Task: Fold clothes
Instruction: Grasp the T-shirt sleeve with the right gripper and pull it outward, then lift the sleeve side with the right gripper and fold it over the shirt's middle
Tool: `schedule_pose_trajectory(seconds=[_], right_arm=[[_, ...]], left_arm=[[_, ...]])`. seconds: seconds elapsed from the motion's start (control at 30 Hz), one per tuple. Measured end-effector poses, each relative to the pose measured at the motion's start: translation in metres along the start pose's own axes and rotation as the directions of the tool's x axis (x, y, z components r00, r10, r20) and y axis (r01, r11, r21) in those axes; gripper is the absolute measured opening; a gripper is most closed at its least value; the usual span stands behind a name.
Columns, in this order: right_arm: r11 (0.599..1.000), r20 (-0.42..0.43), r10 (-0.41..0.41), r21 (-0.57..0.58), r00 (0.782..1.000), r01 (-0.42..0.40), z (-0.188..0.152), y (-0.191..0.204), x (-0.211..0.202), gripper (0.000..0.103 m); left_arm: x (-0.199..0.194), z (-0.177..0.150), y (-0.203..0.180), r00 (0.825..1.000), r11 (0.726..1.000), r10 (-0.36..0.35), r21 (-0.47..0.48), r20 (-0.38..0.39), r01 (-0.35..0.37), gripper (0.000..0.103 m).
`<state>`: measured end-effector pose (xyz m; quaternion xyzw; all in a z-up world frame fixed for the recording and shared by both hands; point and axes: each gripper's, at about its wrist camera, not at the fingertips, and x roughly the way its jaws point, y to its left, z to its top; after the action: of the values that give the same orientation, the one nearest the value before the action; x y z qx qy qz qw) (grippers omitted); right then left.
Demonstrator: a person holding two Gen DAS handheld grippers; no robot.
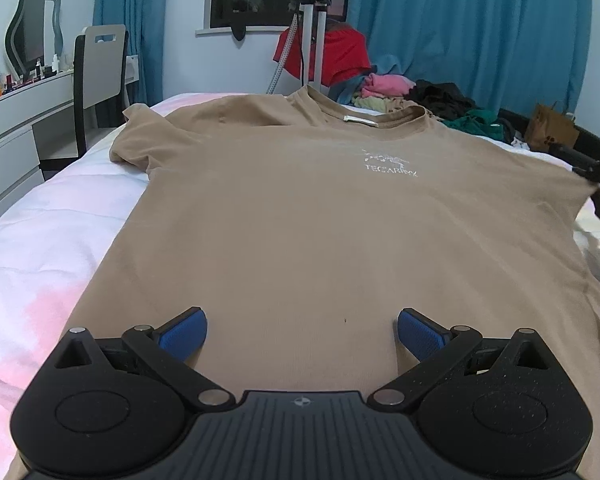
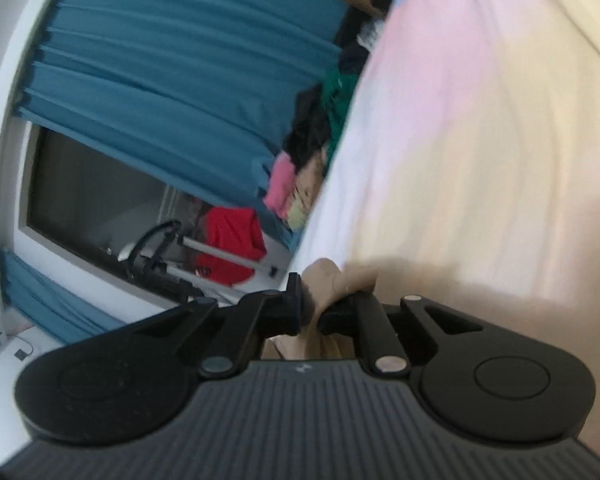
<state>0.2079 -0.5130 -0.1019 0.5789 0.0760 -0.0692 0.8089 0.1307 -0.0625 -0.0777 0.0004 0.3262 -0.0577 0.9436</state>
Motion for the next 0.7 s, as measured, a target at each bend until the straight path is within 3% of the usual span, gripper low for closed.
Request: schedule_pose_trajectory(seconds=[0.07, 0.13, 0.17, 0.2, 0.23, 0.37, 0.53, 0.7], right_arm=[[1.000, -0.052, -0.001, 0.016, 0.999, 0.002, 0.003, -0.010, 0.000, 0.013], [0.999, -0.088, 0.024, 0.023, 0.996, -0.022, 0.008, -0.015, 0.001, 0.024], [0.999, -0.087, 0.039, 0.032, 0.995, -0.036, 0.009, -0.017, 0.002, 0.047], [0.998, -0.073, 0.056, 0.045, 0.996, -0.052, 0.008, -0.018, 0.001, 0.078], [0.995, -0.058, 0.078, 0.062, 0.995, -0.074, 0.008, -0.020, 0.002, 0.089], [0.983, -0.134, 0.167, 0.100, 0.977, -0.154, 0.002, -0.012, 0.032, 0.092], [0.984, -0.228, 0.172, 0.084, 0.958, -0.157, -0.005, -0.007, 0.076, 0.092], [0.984, -0.179, 0.176, 0.054, 0.968, -0.169, -0.008, -0.012, 0.088, 0.091]], left_arm=[[-0.003, 0.000, -0.001, 1.000, 1.000, 0.001, 0.000, 0.006, -0.001, 0.103], [-0.005, 0.000, -0.001, 1.000, 1.000, 0.001, 0.002, 0.014, -0.001, 0.103], [-0.006, 0.000, -0.002, 1.000, 1.000, 0.001, 0.006, 0.018, -0.001, 0.103], [-0.006, 0.000, -0.003, 1.000, 1.000, 0.003, 0.011, 0.020, -0.003, 0.103], [-0.006, 0.000, -0.004, 1.000, 1.000, 0.005, 0.016, 0.023, -0.005, 0.103], [-0.003, -0.001, -0.005, 1.000, 0.999, 0.010, 0.035, 0.021, -0.010, 0.103], [0.003, -0.003, -0.007, 1.000, 0.998, 0.014, 0.058, 0.008, -0.014, 0.103], [0.007, -0.004, -0.008, 1.000, 0.998, 0.015, 0.066, 0.006, -0.015, 0.103]])
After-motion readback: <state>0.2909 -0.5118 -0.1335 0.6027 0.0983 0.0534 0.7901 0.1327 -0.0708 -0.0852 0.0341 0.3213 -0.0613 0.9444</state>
